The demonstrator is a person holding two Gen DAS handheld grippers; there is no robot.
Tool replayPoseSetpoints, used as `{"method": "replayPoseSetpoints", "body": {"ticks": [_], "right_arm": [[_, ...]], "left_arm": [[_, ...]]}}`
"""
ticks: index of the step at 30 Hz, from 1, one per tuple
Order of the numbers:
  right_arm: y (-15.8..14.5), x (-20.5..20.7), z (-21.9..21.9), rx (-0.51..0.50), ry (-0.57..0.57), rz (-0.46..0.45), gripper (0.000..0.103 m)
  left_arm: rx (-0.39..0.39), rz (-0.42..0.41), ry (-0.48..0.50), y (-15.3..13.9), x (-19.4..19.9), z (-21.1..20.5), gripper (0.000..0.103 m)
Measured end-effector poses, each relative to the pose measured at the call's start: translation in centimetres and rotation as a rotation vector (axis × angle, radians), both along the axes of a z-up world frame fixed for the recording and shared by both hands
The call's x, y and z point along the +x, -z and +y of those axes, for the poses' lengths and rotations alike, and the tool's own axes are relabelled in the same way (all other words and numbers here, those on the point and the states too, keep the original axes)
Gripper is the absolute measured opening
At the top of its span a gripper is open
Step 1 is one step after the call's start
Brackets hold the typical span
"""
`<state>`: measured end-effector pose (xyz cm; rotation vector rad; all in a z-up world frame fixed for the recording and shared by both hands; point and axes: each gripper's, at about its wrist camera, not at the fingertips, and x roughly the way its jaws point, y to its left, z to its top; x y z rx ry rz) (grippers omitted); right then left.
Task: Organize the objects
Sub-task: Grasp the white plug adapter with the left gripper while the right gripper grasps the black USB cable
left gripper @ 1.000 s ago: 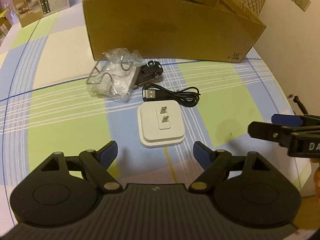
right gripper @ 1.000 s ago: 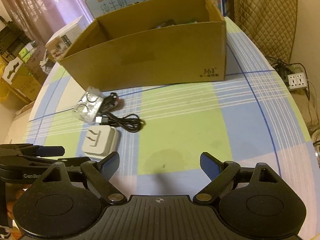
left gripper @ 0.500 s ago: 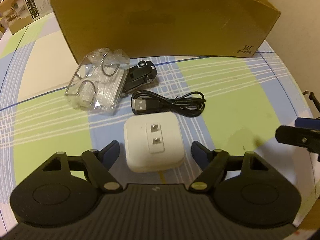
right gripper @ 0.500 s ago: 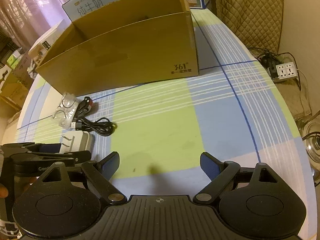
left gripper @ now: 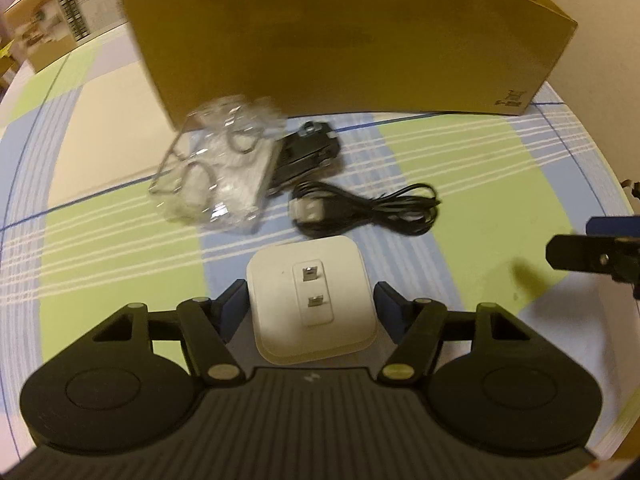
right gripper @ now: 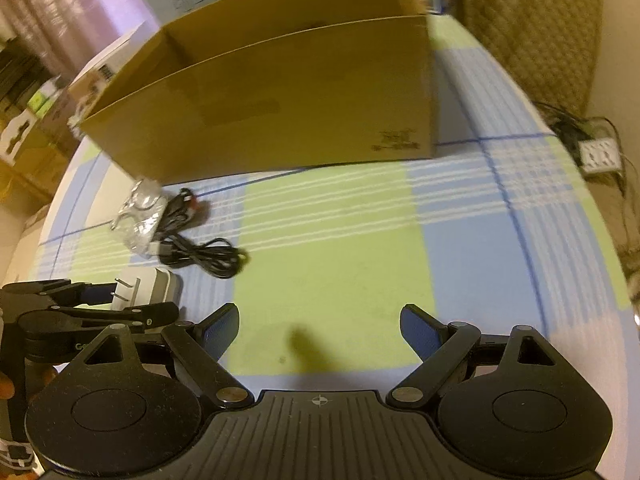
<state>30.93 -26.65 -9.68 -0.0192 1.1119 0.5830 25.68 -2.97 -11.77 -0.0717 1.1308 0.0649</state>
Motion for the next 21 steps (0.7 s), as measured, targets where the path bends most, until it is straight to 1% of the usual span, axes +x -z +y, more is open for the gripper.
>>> {"method": "replayPoseSetpoints", "body": {"ticks": [3, 5, 7, 10, 12, 14, 17, 19, 21], "right_arm": [[0.3, 0.1, 1.7, 0.008, -0.071, -0.021, 0.085], [0.3, 0.1, 3.1, 0.009, -0.142, -0.060, 0.084], [0.2, 0.1, 4.7, 0.010, -0.226, -0.114, 0.080], [0.5, 0.4, 7.1, 0.009, -0.336, -0.172, 0.073], [0.9, 0.6, 8.6, 0.005, -0.403, -0.197, 0.067], [1.2, 0.6, 10.0, 0.002, -0.472, -0.224, 0.064], [2.0, 0.4, 12.0, -0.013, -0.574, -0.249, 0.059], [2.6, 0.2, 13.0, -0.035, -0.618, -0.257, 0.056], [3.3, 0.2, 13.7, -0.054, -0.641, -0.248, 0.049]], "left_arm": [[-0.008, 0.007, -0.044, 0.0, -1.1, 1.5, 0.065], [-0.005, 0.012, -0.080, 0.1, -1.8, 2.6, 0.065], [-0.005, 0.015, -0.126, 0.1, -2.6, 3.9, 0.065], [0.000, 0.021, -0.198, 0.1, -3.8, 6.0, 0.065], [0.004, 0.022, -0.237, -0.1, -4.5, 7.1, 0.065], [0.007, 0.024, -0.272, -0.4, -5.3, 8.4, 0.065], [0.009, 0.025, -0.308, -0.4, -6.1, 9.4, 0.065], [0.008, 0.025, -0.318, -0.4, -6.3, 9.8, 0.065], [0.006, 0.025, -0.321, -0.5, -6.3, 9.9, 0.065]]}}
